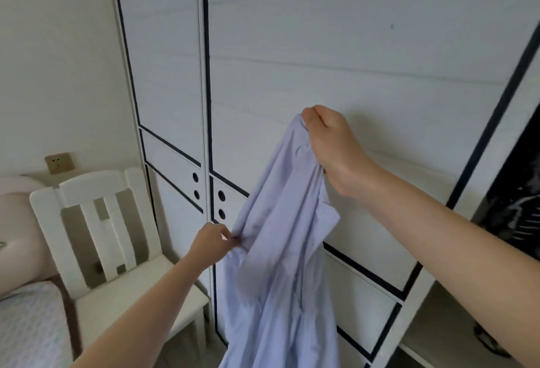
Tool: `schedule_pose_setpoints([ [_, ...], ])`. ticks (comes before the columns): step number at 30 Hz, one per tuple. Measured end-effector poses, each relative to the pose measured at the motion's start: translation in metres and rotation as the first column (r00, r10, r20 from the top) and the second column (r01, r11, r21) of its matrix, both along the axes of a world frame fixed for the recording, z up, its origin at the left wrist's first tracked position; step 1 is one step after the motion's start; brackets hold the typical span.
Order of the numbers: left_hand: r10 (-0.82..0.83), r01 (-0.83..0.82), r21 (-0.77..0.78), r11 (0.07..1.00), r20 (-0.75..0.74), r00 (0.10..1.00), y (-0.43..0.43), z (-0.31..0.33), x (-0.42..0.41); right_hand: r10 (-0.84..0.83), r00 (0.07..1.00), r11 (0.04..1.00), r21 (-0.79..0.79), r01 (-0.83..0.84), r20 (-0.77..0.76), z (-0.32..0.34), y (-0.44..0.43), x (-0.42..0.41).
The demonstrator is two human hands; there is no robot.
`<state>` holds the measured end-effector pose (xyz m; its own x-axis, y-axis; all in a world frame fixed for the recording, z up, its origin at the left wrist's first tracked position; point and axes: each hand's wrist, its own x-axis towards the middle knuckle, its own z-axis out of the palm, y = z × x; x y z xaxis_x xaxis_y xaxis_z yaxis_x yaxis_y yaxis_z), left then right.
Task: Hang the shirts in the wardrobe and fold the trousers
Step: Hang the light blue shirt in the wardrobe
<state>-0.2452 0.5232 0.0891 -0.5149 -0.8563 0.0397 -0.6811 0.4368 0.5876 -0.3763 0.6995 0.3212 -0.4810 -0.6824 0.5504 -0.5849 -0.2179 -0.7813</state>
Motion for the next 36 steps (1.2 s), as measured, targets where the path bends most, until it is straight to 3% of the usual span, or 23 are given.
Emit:
schedule_pose_setpoints([
  [3, -0.086, 0.134, 0.332, 0.934, -0.154, 0.984, 0.022, -0.014, -0.01, -0.026, 1.0, 0.999, -0.035, 0.026, 0.0, 0.005, 0.024, -0.011],
  [5, -0.117, 0.208, 0.467, 0.86, -0.217, 0.969, 0.042, -0.014, -0.016, -0.049, 0.999, 0.998, -0.05, 0.049, -0.007, 0.006, 0.043, -0.019],
  [14, 0.063, 0.071, 0.57, 0.818, -0.211, 0.975, 0.129, 0.005, -0.046, -0.07, 0.996, 0.995, -0.061, 0.073, 0.045, 0.01, 0.155, -0.057],
  [18, 0.023, 0.052, 0.491, 0.87, -0.144, 0.989, 0.163, 0.015, -0.048, -0.042, 0.999, 0.999, -0.012, 0.042, -0.009, 0.007, 0.219, -0.085],
  [22, -0.042, 0.073, 0.353, 0.933, -0.096, 0.995, 0.189, 0.035, -0.047, 0.001, 0.958, 0.99, 0.134, 0.039, -0.288, 0.007, 0.282, -0.118],
  [24, -0.085, 0.091, 0.206, 0.974, -0.037, 0.996, 0.204, 0.056, -0.049, 0.025, 0.908, 0.959, 0.265, 0.096, -0.418, 0.002, 0.31, -0.136],
  [30, -0.323, 0.34, -0.109, 0.934, 0.149, 0.935, 0.227, 0.113, -0.049, 0.141, 0.772, 0.818, 0.512, 0.261, -0.62, -0.012, 0.375, -0.181],
  [33, -0.361, 0.408, -0.117, 0.905, 0.293, 0.885, 0.243, 0.136, -0.052, 0.186, 0.697, 0.703, 0.589, 0.399, -0.693, -0.014, 0.398, -0.2],
  [36, -0.351, 0.406, -0.11, 0.907, 0.337, 0.874, 0.264, 0.156, -0.061, 0.237, 0.663, 0.569, 0.655, 0.497, -0.71, -0.017, 0.417, -0.21],
])
